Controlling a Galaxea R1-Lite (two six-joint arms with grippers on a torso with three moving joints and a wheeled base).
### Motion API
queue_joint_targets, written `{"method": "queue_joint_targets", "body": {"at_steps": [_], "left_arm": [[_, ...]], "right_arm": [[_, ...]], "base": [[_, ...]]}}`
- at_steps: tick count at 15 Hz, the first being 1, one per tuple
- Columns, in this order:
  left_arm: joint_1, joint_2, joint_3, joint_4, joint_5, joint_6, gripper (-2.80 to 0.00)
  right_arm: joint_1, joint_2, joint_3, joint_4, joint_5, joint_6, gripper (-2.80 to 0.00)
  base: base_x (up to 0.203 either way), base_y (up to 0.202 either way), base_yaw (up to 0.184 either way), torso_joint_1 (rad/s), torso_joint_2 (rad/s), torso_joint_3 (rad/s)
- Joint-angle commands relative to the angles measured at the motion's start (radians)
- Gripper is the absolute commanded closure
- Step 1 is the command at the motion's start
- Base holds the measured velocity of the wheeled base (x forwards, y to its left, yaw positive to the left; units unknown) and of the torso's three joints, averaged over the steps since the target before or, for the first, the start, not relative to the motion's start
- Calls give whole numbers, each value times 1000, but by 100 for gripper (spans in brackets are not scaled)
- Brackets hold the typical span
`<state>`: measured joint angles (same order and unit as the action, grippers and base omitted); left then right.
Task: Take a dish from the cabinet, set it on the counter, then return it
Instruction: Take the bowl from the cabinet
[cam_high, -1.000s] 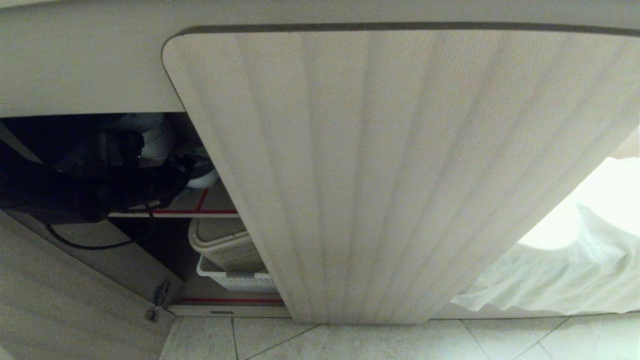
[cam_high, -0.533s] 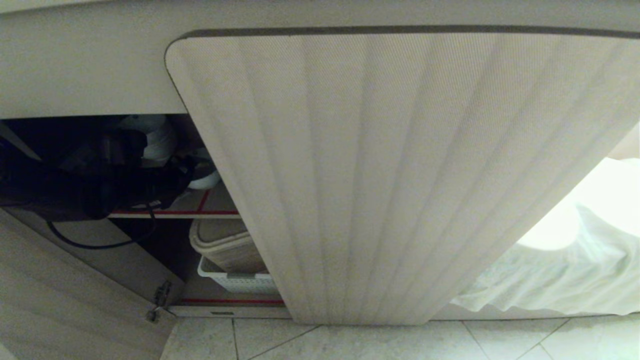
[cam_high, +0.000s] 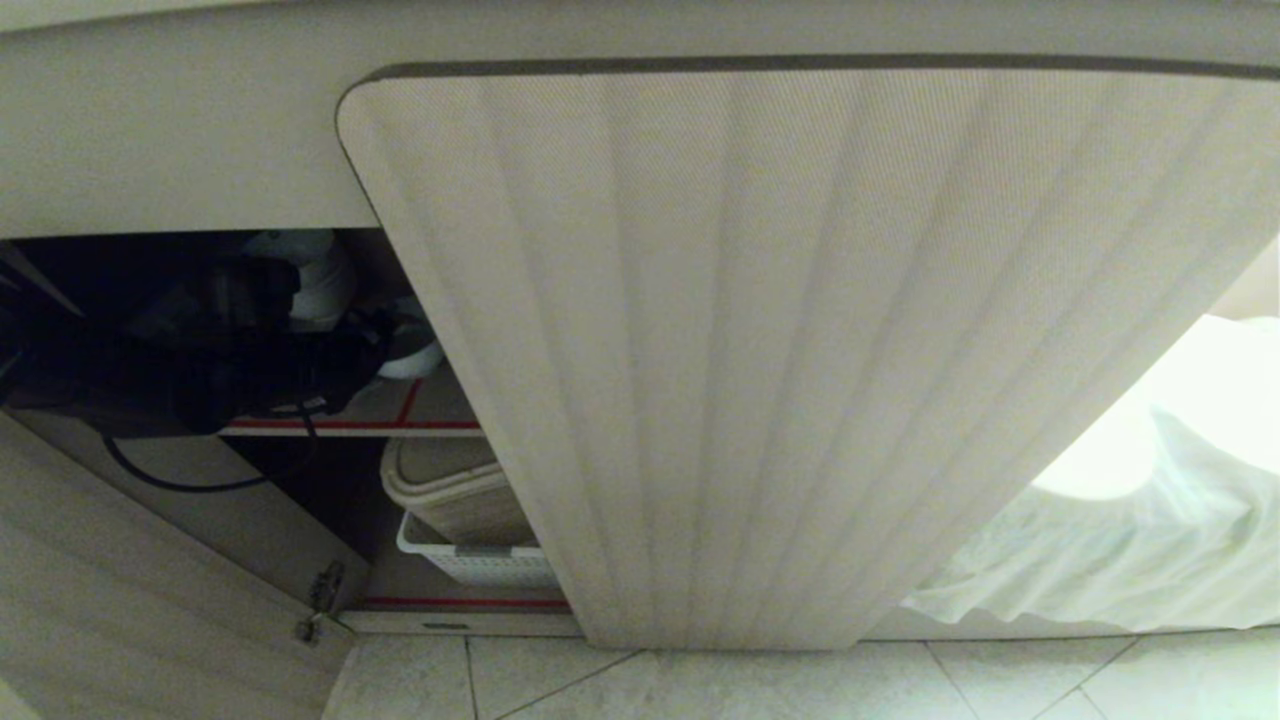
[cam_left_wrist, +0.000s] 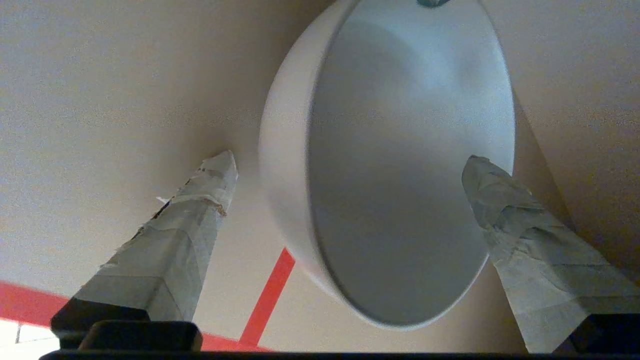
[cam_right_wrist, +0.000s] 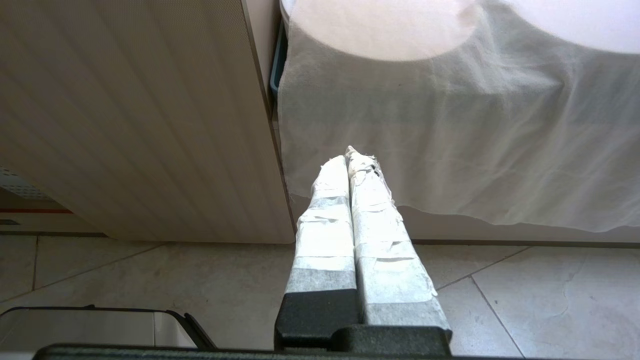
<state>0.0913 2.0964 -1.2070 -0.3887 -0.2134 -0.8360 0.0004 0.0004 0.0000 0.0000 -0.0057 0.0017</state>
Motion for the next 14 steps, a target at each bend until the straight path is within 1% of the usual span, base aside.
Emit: {"method": "queue_joint_targets", "body": {"at_steps": [1, 3, 4, 5, 14], "left_arm": [[1, 22, -3, -6, -1, -5, -280], [-1, 22, -3, -7, -1, -3, -280], [-1, 22, -3, -7, -1, -3, -220], [-1, 22, -3, -7, -1, -2, 0], [5, 31, -54, -6, -1, -3, 0]], "right_arm": [[0, 0, 0, 0, 0, 0, 0], [1, 0, 0, 0, 0, 0, 0], [1, 0, 0, 0, 0, 0, 0], [1, 0, 0, 0, 0, 0, 0], [1, 0, 0, 0, 0, 0, 0]], "base": [[0, 0, 0, 0, 0, 0], [0, 0, 0, 0, 0, 0], [0, 0, 0, 0, 0, 0], [0, 0, 0, 0, 0, 0], [0, 0, 0, 0, 0, 0]]}}
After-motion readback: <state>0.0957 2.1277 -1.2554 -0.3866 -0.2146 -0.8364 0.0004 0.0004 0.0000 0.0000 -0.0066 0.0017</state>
